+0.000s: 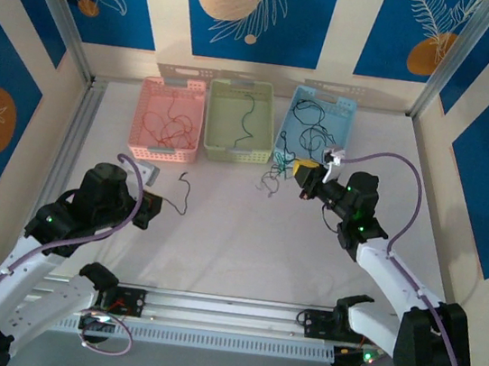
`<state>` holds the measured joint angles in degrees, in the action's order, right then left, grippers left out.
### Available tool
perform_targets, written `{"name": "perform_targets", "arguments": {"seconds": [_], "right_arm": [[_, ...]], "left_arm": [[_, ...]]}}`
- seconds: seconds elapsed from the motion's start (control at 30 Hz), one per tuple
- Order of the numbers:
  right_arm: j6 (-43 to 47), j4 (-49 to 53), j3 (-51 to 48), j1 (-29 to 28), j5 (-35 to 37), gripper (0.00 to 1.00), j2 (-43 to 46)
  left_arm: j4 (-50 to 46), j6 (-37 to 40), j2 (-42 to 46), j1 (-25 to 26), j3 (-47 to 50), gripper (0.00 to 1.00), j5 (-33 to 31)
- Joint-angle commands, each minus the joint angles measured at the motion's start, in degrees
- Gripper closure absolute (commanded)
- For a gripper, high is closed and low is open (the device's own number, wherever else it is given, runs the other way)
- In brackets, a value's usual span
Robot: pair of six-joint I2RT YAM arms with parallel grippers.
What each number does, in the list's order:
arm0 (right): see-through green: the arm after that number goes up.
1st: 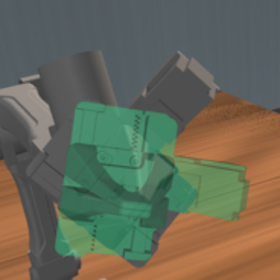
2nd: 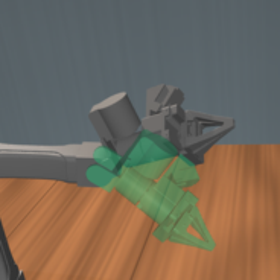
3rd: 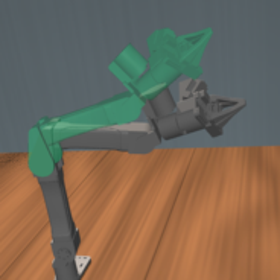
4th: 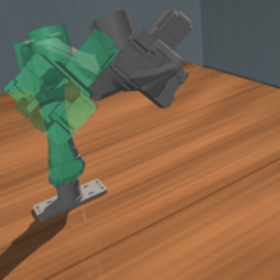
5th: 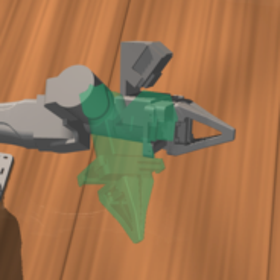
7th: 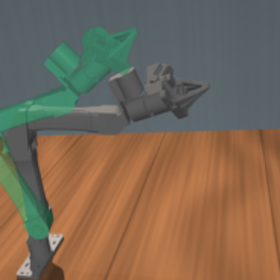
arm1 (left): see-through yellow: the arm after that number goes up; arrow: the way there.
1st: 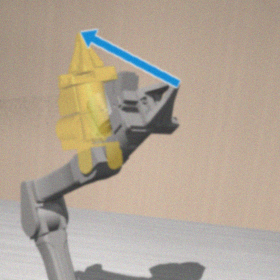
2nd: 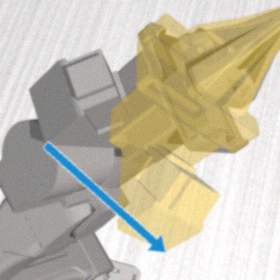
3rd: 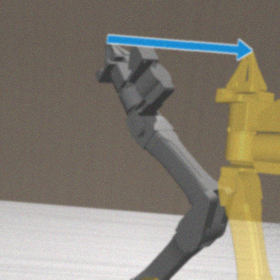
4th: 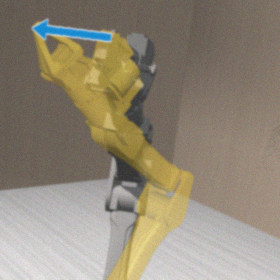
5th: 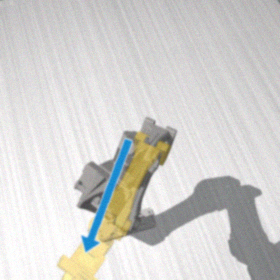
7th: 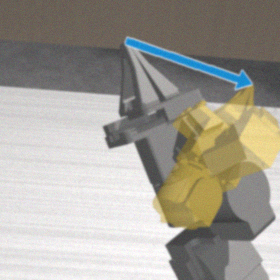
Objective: Untangle the cables
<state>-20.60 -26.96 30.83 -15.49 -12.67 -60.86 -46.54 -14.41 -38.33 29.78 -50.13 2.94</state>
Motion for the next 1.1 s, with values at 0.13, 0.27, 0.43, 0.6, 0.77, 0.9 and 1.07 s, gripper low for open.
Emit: {"name": "perform_targets", "arguments": {"seconds": [0.13, 0.27, 0.43, 0.6, 0.77, 0.9, 1.07], "right_arm": [[-4.3, 3.7, 1.0, -3.7, -1.3, 1.00, 0.8], [-4.4, 5.2, 0.3, -6.6, -0.1, 1.00, 0.0], [-3.9, 4.8, -2.2, -8.8, 0.6, 1.00, -1.1], [-3.8, 2.1, -6.1, -8.9, 0.5, 1.00, -1.0], [-4.3, 0.3, -8.1, -8.7, 0.1, 1.00, -0.5], [-5.1, -1.4, -9.6, -8.5, 0.4, 1.00, 0.1], [-6.6, -3.6, -11.3, -7.8, 0.4, 1.00, 0.5]], "left_arm": [[-0.5, 0.5, 0.2, -0.6, 0.2, 1.00, 0.2], [-0.4, 0.5, -0.7, -0.6, 0.2, 1.00, 0.9], [-0.4, 0.7, -3.1, -0.6, -0.1, 1.00, 2.5], [0.9, -1.6, -7.0, -0.5, -1.5, 0.99, 5.4], [5.0, -6.3, -10.7, 0.7, -0.5, 0.98, 6.6], [9.7, -10.2, -13.1, 3.7, 2.6, 0.97, 5.6], [15.5, -12.7, -17.1, 8.3, 6.2, 0.97, 3.7]]}}
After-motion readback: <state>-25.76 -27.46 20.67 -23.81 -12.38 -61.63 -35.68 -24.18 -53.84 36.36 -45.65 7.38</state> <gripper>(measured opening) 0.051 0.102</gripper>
